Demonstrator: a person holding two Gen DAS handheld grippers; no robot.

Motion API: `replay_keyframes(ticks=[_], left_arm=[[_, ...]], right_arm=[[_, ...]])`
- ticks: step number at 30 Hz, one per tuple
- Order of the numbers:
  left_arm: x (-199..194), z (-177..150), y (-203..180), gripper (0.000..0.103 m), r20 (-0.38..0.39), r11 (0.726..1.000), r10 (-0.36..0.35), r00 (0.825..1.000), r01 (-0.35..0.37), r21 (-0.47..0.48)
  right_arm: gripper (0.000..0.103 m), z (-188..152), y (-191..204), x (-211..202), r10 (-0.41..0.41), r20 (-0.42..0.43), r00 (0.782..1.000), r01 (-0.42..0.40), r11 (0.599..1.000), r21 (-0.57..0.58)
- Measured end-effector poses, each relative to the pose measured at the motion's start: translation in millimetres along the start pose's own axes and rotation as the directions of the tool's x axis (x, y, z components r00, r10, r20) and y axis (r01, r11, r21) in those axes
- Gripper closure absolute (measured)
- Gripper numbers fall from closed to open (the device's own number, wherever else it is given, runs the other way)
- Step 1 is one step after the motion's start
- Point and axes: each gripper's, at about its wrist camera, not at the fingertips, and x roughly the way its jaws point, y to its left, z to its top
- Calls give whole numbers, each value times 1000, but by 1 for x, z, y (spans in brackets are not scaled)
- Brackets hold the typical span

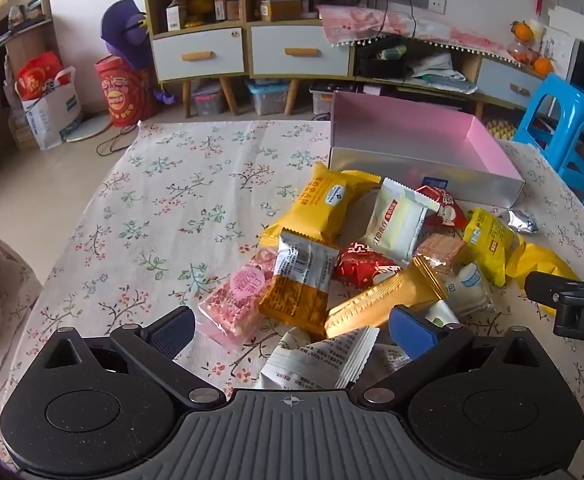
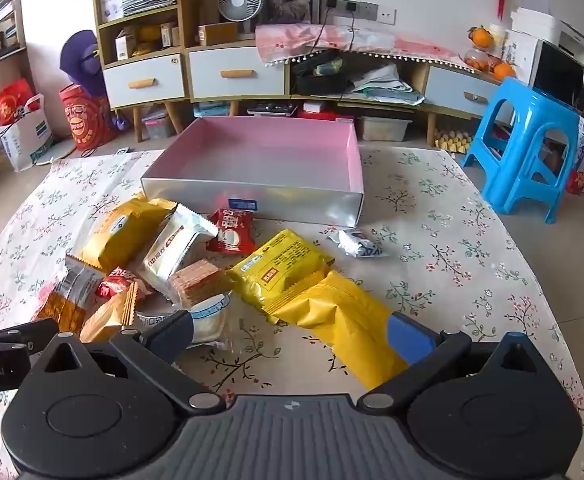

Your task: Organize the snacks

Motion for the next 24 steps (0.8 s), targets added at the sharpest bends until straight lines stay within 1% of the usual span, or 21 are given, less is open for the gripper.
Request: replay_keyframes(ticks=[5, 6, 11, 13, 24], left_arm=[[-1, 1, -1, 0, 0, 1000, -3, 1000, 3, -10], [-1, -3, -4, 0, 0, 1000, -3, 1000, 3, -12], [2, -6, -2, 0, -7, 1000, -15, 1000, 15, -23], [2, -2, 2, 0, -18, 999, -23, 1000, 22, -27], [4, -4, 3, 0, -29, 999, -30, 999, 29, -37]], right_arm=[[9, -1, -1, 0, -12, 3, 1000, 12, 1000, 0], [9, -4, 2, -1, -11, 3, 1000, 11, 1000, -3], [9, -2, 5, 0, -10, 0, 1000, 10, 1000, -10], [9, -3, 4, 0, -7, 2, 1000, 7, 1000, -8], [9, -2, 3, 0, -2, 0, 1000, 2, 1000, -11]])
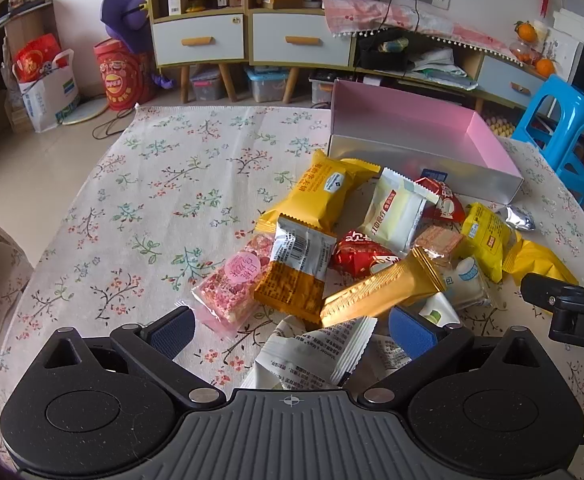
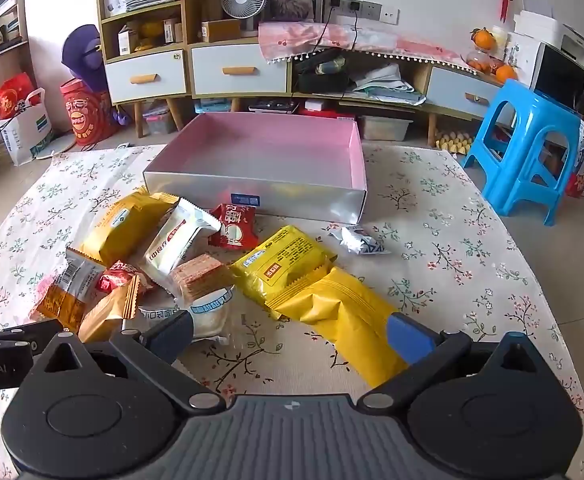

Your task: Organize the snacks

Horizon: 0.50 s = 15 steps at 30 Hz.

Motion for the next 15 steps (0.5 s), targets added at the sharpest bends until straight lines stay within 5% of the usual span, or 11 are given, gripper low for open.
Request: replay_keyframes(ticks=[15], left_arm=[[1, -1, 0, 0, -8, 1000, -6, 1000, 5, -6]], right_arm=[[9, -1, 0, 0, -1, -2, 1000, 1, 1000, -2]])
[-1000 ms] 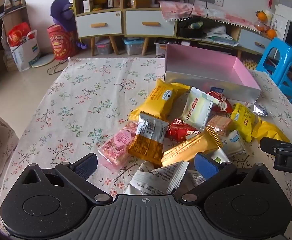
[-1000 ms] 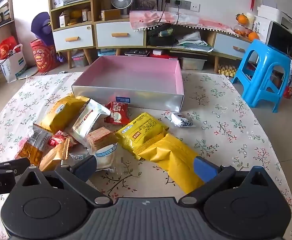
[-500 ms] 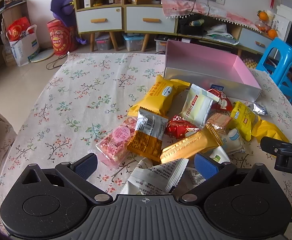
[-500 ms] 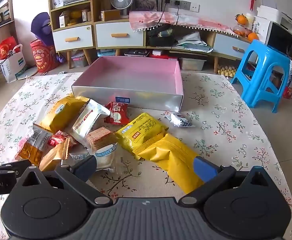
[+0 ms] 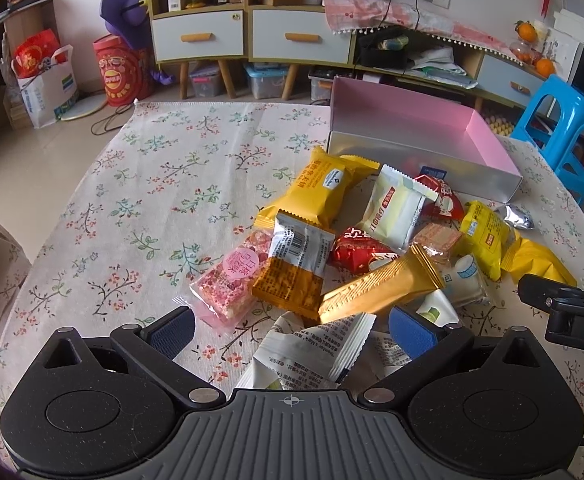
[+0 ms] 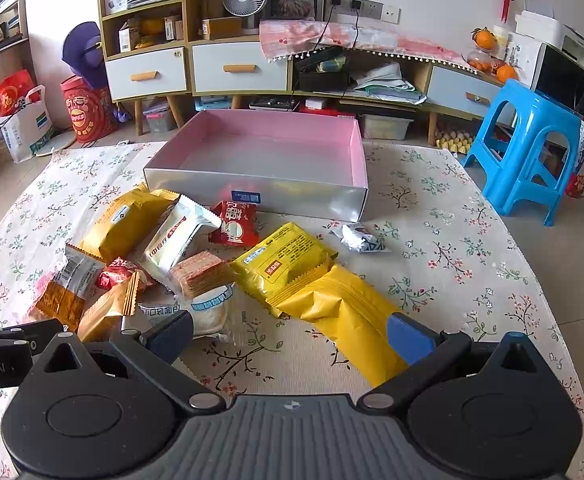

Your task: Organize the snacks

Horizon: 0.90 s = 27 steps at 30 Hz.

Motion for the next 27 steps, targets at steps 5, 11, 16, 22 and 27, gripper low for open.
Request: replay_keyframes(ticks=[5, 11, 16, 22, 27], left_arm=[[0, 0, 0, 0, 0, 1000, 0, 1000, 0, 0], [0, 0, 0, 0, -1, 1000, 0, 1000, 0, 0], [0, 0, 0, 0, -1, 1000, -1, 1000, 1, 1], [0, 0, 0, 0, -1, 1000, -1, 1000, 1, 0], [1, 0, 0, 0, -2, 1000, -1, 1000, 1, 2]], right_arm=[[9, -1, 0, 0, 0, 0, 1000, 0, 1000, -1], [9, -1, 0, 0, -1, -1, 1000, 1, 1000, -1], [9, 0, 0, 0, -1, -1, 1000, 1, 1000, -2], [9, -3, 1, 1, -2, -2, 1000, 2, 1000, -5], [9, -3, 1, 1, -2, -3, 1000, 2, 1000, -5]])
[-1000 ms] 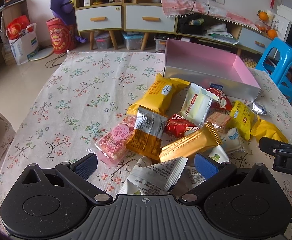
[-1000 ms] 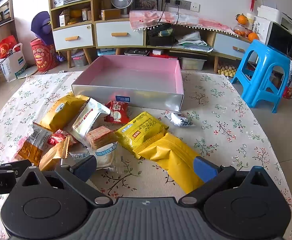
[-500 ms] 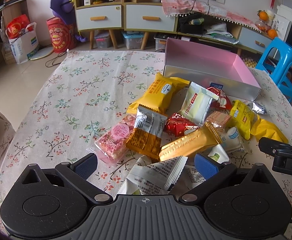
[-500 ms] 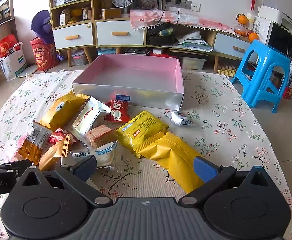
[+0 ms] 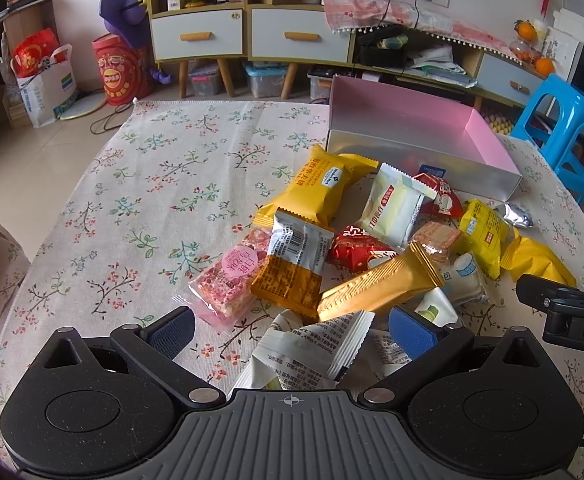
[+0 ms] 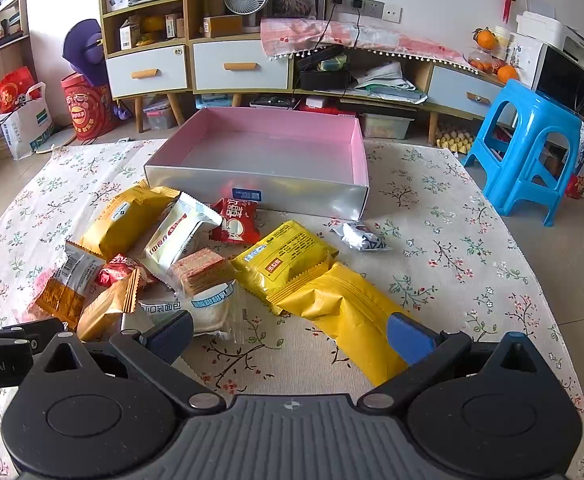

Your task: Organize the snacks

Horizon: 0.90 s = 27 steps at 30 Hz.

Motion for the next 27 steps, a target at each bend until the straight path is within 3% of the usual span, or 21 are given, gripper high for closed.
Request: replay_keyframes(ticks=[27], left_arm=[[2, -2, 0, 0, -3, 1000, 2, 1000, -2, 6]], right_arm=[[9, -2, 2, 2, -5, -11, 1000, 5, 1000, -12]])
